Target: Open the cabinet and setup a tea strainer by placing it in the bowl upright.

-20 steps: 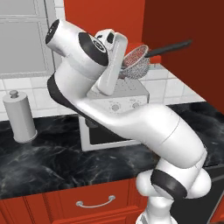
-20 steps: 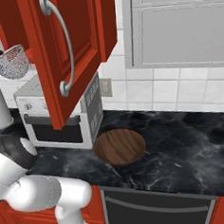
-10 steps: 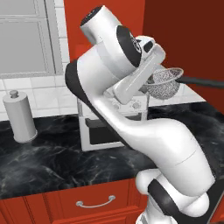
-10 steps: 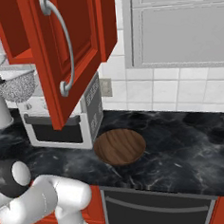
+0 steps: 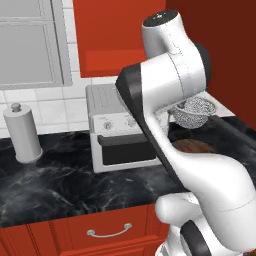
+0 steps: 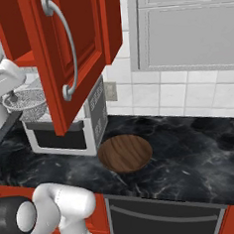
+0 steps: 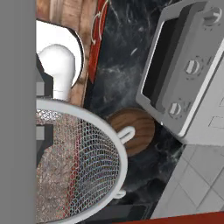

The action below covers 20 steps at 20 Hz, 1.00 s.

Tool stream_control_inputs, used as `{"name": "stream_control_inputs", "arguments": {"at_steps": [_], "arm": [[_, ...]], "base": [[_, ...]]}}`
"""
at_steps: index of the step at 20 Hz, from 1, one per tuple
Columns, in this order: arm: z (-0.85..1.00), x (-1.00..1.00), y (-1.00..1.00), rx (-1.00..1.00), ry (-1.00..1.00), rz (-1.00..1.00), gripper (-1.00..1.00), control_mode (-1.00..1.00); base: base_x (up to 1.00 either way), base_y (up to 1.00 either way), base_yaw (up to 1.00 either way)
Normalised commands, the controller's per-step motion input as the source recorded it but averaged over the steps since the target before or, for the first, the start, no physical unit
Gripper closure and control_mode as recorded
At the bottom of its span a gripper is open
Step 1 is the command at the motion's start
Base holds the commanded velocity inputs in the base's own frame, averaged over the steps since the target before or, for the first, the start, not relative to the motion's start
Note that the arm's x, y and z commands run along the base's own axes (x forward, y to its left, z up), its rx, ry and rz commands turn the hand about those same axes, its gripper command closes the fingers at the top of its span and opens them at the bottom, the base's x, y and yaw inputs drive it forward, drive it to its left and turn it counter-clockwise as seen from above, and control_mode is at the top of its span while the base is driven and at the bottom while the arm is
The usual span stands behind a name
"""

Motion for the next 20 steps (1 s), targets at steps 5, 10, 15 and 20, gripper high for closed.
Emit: {"name": "stream_control_inputs", "arguments": {"at_steps": [5, 10, 15, 20], "arm": [[-0.32, -0.41, -0.26, 0.02, -0.24, 0.01, 1.00, -1.00], [-0.34, -0.11, -0.27, 0.00, -0.14, 0.08, 1.00, -1.00], [-0.40, 0.04, -0.15, -0.03, 0.00, 0.11, 1.00, -1.00], [-0.38, 0.07, -0.15, -0.01, 0.00, 0.10, 1.00, -1.00]], "base": [[0.00, 0.00, 0.00], [0.00, 0.00, 0.00], [0.00, 0.00, 0.00], [0.00, 0.00, 0.00]]}}
